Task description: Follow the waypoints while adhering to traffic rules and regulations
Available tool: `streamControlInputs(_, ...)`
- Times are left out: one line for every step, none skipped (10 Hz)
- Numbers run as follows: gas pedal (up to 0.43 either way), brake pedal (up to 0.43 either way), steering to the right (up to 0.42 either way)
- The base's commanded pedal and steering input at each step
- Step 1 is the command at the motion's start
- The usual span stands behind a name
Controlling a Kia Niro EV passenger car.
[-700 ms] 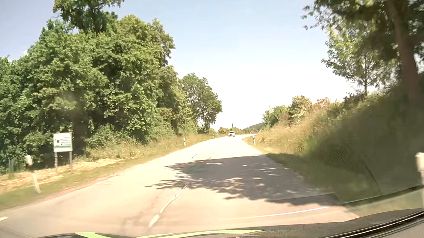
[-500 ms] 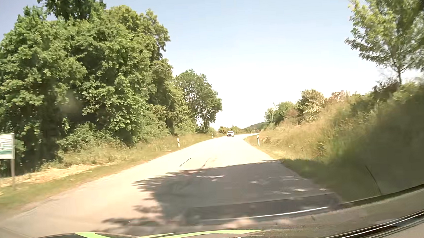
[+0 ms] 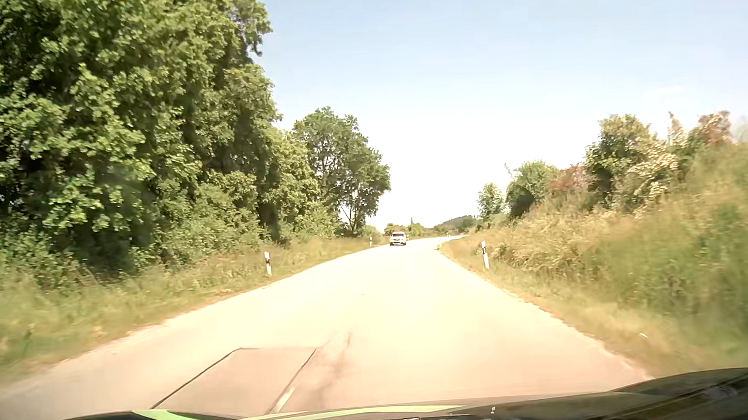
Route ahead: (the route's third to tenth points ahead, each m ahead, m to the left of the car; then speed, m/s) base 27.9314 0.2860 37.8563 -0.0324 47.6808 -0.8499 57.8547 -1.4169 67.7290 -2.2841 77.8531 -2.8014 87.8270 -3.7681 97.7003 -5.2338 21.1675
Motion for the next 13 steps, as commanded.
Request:
streamControlInputs(0.11, 0.0, 0.006)
streamControlInputs(0.11, 0.0, 0.006)
streamControlInputs(0.118, 0.0, 0.007)
streamControlInputs(0.13, 0.0, 0.007)
streamControlInputs(0.13, 0.0, 0.007)
streamControlInputs(0.15, 0.0, 0.007)
streamControlInputs(0.177, 0.0, 0.006)
streamControlInputs(0.189, 0.0, 0.006)
streamControlInputs(0.209, 0.0, 0.006)
streamControlInputs(0.22, 0.0, 0.004)
streamControlInputs(0.228, 0.0, 0.003)
streamControlInputs(0.24, 0.0, 0.004)
streamControlInputs(0.24, 0.0, 0.003)
